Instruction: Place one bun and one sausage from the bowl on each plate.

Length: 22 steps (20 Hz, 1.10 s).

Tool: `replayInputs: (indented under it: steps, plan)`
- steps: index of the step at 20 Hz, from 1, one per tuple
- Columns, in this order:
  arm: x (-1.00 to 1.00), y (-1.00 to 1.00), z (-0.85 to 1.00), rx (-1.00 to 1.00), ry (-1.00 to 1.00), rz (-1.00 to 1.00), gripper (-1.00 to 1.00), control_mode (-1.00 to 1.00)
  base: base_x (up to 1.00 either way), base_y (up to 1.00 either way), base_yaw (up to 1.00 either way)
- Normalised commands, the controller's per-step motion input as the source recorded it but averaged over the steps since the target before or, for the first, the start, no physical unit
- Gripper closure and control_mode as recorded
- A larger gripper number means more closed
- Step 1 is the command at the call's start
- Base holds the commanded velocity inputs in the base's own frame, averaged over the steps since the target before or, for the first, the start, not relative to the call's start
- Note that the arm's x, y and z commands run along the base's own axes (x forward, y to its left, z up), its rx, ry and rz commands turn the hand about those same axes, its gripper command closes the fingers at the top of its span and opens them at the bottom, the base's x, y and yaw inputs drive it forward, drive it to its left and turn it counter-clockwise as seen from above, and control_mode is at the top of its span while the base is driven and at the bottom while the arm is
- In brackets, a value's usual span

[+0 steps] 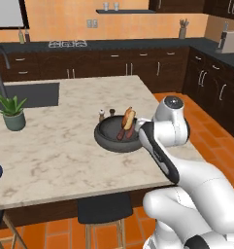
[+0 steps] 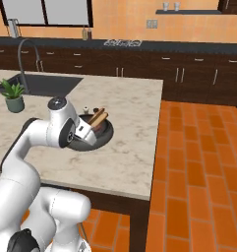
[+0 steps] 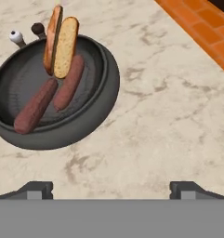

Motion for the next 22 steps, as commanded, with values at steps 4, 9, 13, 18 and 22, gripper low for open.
replayInputs:
  steps: [4, 9, 13, 18, 22]
  plan:
    - [0.21, -0.03, 0.75, 0.02, -0.07, 0.07, -1.00, -1.00, 0.01, -0.05, 0.00]
    - [0.61, 0.05, 1.00, 0.06, -0.05, 0.11, -1.00, -1.00, 0.00, 0.00, 0.00]
    - [1.00, 0.00, 0.73, 0.00, 0.29, 0.02, -1.00, -1.00, 0.00, 0.00, 0.00]
    - [0.69, 0.00, -0.61, 0.04, 0.02, 0.10, -1.00, -1.00, 0.00, 0.00, 0.00]
    - [0.67, 0.04, -0.59, 0.04, 0.04, 0.05, -1.00, -1.00, 0.00, 0.00, 0.00]
